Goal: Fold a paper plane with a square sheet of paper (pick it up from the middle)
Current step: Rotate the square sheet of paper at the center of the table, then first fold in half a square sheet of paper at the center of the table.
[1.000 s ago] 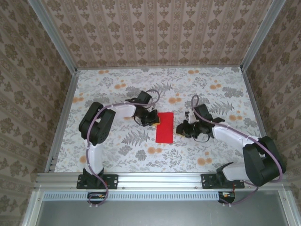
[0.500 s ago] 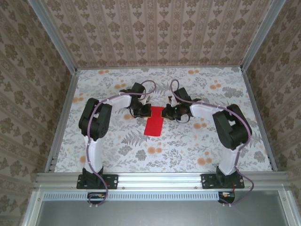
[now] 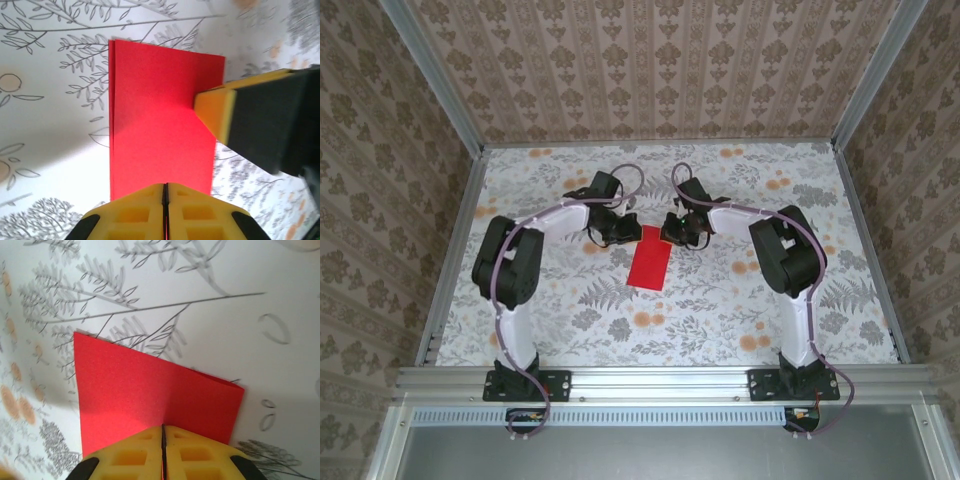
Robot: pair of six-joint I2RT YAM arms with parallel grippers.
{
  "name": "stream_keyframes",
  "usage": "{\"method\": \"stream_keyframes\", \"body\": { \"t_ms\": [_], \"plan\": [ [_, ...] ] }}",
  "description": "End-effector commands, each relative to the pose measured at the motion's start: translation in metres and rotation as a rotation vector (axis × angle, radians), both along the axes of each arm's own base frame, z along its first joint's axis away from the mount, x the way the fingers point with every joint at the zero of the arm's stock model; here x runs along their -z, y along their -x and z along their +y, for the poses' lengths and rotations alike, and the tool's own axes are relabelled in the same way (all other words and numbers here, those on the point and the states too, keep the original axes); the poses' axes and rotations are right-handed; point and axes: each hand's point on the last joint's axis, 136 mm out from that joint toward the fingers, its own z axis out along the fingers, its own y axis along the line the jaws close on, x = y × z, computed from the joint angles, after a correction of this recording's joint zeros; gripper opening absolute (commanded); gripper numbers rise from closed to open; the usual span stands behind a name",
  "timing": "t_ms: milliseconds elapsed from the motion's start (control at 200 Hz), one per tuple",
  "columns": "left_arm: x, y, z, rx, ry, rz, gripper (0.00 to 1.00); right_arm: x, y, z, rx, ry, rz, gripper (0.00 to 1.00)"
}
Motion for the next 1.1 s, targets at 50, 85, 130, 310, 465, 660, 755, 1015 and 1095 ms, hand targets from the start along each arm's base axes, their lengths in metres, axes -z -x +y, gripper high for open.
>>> {"method": "stream_keyframes", "body": {
  "t_ms": [50, 85, 130, 310, 465, 660, 755, 1015, 1095],
  "plan": [
    [-0.023, 0.016, -0.013, -0.085, 0.097, -0.006, 0.1, 0.018, 0.022, -0.038, 0.137, 0.17, 0.082, 0.09],
    [-0.026, 0.023, -0.017, -0.096, 0.118, -0.007, 0.1, 0.017, 0.027, -0.045, 0.175, 0.188, 0.084, 0.09],
    [-0.027, 0.032, -0.025, -0.1, 0.142, 0.001, 0.1, 0.019, 0.034, -0.057, 0.239, 0.211, 0.09, 0.08],
    [-0.021, 0.07, -0.058, -0.109, 0.191, 0.06, 0.09, -0.001, 0.05, -0.063, 0.36, 0.108, 0.005, 0.08],
    [-0.007, 0.082, -0.069, -0.142, 0.195, 0.087, 0.04, -0.03, 0.054, -0.036, 0.21, -0.057, -0.08, 0.09],
    [0.007, 0.086, -0.07, -0.171, 0.176, 0.124, 0.0, -0.018, 0.079, -0.018, 0.109, -0.195, -0.048, 0.06],
    [0.015, 0.089, -0.07, -0.183, 0.158, 0.152, 0.0, -0.016, 0.084, -0.014, 0.094, -0.23, -0.042, 0.05],
    [0.034, 0.091, -0.068, -0.21, 0.089, 0.209, 0.0, -0.013, 0.093, -0.016, 0.059, -0.227, -0.038, 0.05],
    [0.039, 0.093, -0.068, -0.215, 0.082, 0.227, 0.0, -0.009, 0.094, -0.015, 0.054, -0.229, -0.025, 0.05]
  ]
}}
